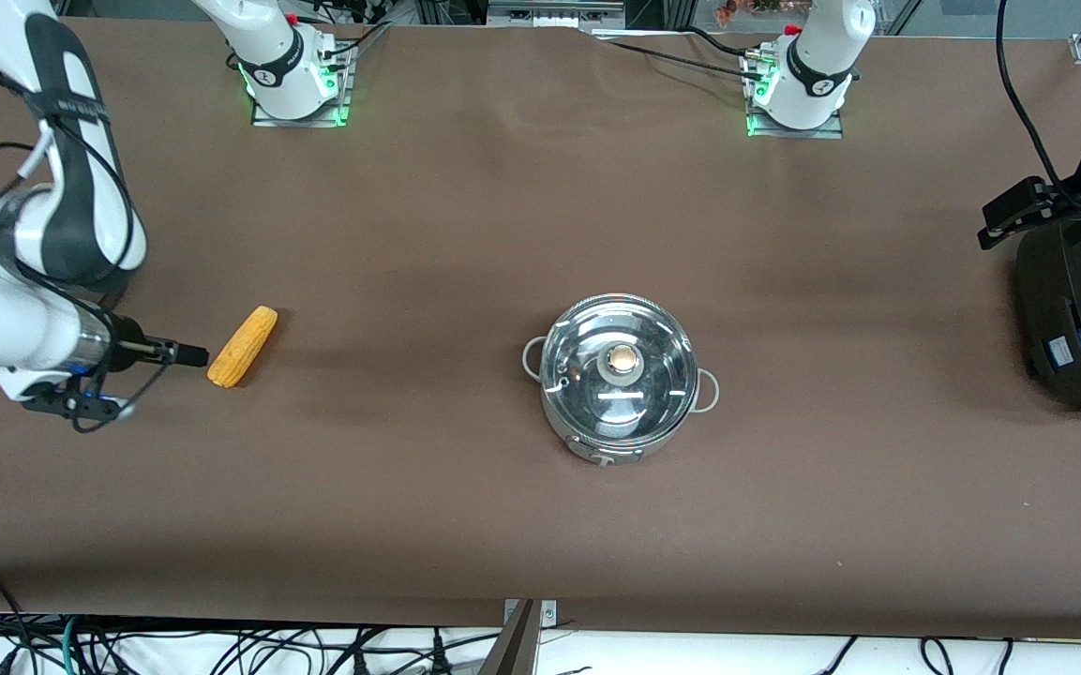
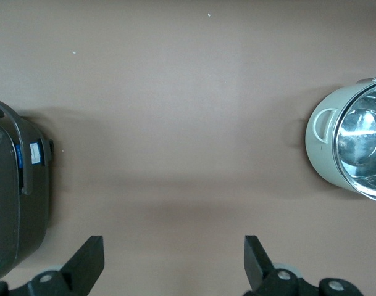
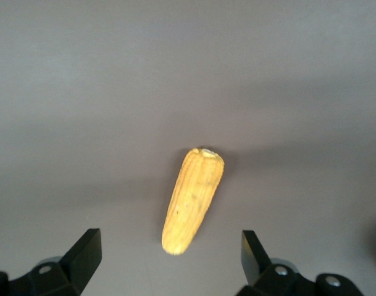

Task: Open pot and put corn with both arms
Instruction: 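Move the right gripper down toward the yellow corn cob, then grasp the corn with the right gripper while the left gripper reaches the lid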

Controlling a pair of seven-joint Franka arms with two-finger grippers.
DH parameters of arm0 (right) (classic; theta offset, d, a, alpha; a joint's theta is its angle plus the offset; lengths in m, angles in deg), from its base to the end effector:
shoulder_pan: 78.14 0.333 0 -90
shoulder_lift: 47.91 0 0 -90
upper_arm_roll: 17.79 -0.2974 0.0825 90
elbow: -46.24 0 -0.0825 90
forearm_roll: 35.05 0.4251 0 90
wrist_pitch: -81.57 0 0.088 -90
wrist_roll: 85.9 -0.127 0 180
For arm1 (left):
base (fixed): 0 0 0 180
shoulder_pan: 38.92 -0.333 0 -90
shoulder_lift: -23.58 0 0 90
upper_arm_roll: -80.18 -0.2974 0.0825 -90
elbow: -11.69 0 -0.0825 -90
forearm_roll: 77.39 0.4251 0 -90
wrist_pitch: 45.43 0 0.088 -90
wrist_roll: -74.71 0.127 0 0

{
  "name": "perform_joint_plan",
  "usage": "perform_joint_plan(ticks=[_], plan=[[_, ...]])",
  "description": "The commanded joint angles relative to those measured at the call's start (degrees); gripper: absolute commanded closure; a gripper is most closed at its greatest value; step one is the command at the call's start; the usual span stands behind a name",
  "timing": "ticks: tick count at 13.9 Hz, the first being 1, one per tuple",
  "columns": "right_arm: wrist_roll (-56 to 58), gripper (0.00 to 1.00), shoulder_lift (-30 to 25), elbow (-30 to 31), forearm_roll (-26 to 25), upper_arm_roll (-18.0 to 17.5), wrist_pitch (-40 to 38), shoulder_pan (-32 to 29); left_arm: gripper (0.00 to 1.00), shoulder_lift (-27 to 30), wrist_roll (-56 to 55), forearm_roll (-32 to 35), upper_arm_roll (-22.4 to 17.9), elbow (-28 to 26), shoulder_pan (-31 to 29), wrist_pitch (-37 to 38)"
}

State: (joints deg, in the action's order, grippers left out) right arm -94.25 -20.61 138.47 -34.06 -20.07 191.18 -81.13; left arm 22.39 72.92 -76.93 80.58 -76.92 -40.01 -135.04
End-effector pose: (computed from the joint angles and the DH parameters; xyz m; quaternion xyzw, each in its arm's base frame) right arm 0.6850 -0.0090 0.2817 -0.9926 0.0837 0.0872 0.0114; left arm 0.6010 0.0083 0.5853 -0.9998 -0.0217 0.0016 0.0040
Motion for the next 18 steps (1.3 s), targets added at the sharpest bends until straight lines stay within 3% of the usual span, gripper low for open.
perform_joint_plan(ticks=[1,8,15,18], plan=[[-3.3,0.00,3.4,-0.9,0.6,-0.7,1.7,-0.2,0.00,-0.1,0.4,0.2,0.2,1.2,0.2,1.3],[-8.4,0.00,6.0,1.5,0.9,-0.9,4.0,-0.4,0.00,-4.3,0.5,0.2,0.2,0.4,1.3,1.5],[-13.0,0.00,5.6,6.4,0.9,-1.1,6.6,-0.4,0.00,-6.9,0.1,-0.9,0.7,1.3,1.1,7.3],[-13.0,0.00,5.3,8.7,0.9,-1.1,8.5,-0.4,0.06,-7.2,-5.3,-4.6,2.8,4.0,1.9,7.4]])
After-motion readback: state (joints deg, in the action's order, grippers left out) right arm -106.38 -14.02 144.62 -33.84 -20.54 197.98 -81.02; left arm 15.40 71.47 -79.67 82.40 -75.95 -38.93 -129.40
